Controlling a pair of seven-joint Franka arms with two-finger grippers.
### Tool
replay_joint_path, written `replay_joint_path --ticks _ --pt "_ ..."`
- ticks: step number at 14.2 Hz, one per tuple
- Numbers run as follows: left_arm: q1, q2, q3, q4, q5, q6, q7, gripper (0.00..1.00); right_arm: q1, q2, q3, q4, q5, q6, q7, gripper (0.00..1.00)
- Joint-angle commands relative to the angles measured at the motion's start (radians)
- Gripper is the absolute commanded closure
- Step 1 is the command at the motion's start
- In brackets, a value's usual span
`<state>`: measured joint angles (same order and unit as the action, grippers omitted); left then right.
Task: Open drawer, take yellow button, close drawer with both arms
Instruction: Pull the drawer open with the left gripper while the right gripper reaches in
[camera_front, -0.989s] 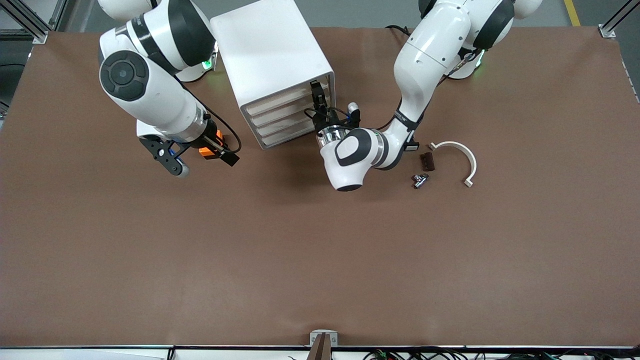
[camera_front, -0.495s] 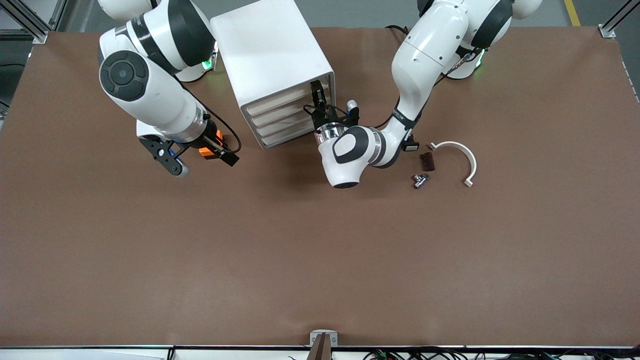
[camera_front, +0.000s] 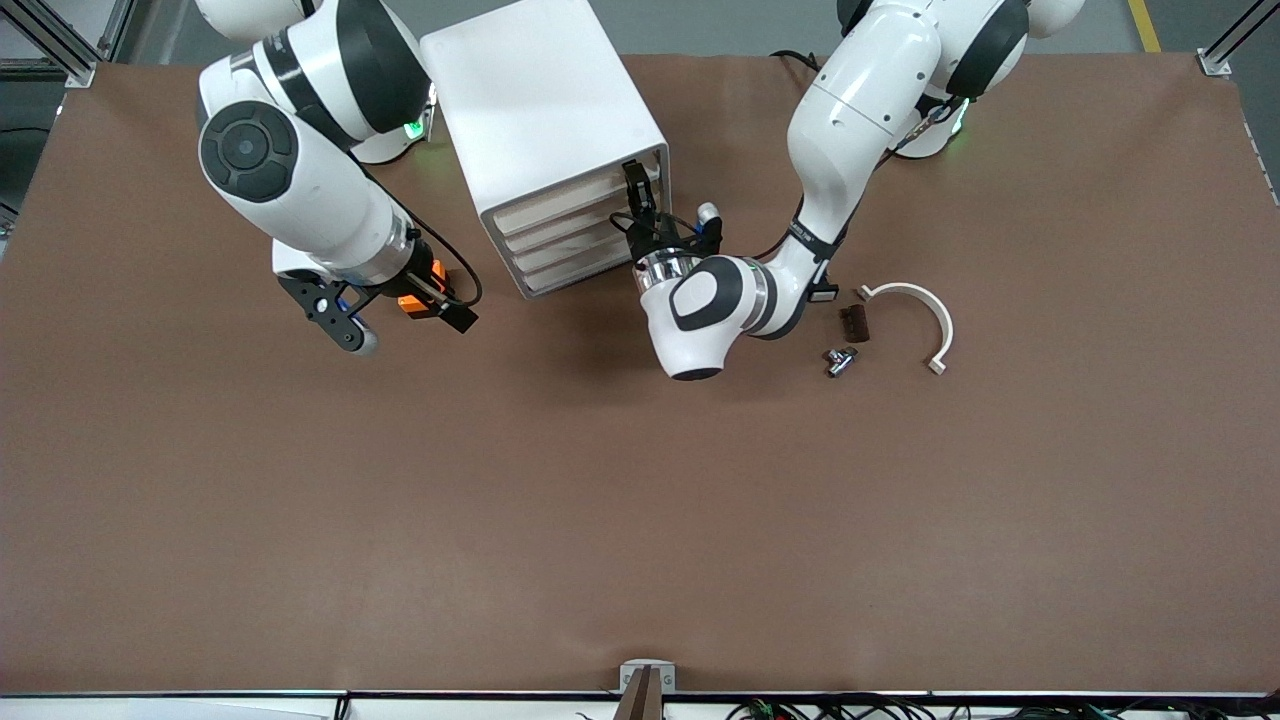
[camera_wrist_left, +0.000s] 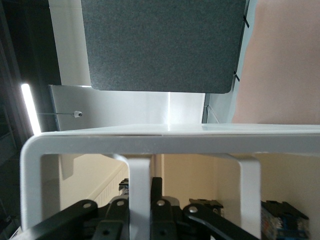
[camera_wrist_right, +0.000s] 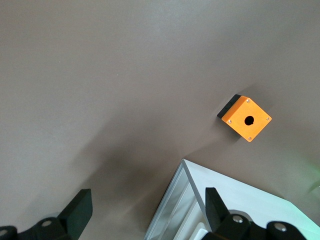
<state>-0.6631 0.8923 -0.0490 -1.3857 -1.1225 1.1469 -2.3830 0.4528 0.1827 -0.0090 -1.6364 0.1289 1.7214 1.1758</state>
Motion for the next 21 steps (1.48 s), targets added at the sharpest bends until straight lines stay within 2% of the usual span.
replay_joint_path --ticks 1,6,11,15,21 --pt "0.056 -0.007 0.005 -0.001 -0.013 0.004 0.01 0.93 0.014 0.0 -0.003 0.006 -0.02 0.001 0.019 0.0" --pt "0.137 0.0 0.014 0.028 -0.008 0.014 0.011 0.92 0.064 0.02 -0.003 0.006 -0.02 0.032 0.082 0.0" --pt "0.209 0.005 0.043 0.048 -0.006 0.034 0.011 0.92 0.203 0.075 -0.003 0.003 -0.022 0.13 0.255 0.0" --pt "0.238 0.005 0.083 0.05 -0.005 0.036 0.013 0.91 0.348 0.106 -0.003 0.003 -0.084 0.161 0.416 0.0" --pt "0.275 0.005 0.084 0.06 -0.005 0.036 0.025 0.88 0.458 0.118 -0.003 0.003 -0.087 0.193 0.556 0.01"
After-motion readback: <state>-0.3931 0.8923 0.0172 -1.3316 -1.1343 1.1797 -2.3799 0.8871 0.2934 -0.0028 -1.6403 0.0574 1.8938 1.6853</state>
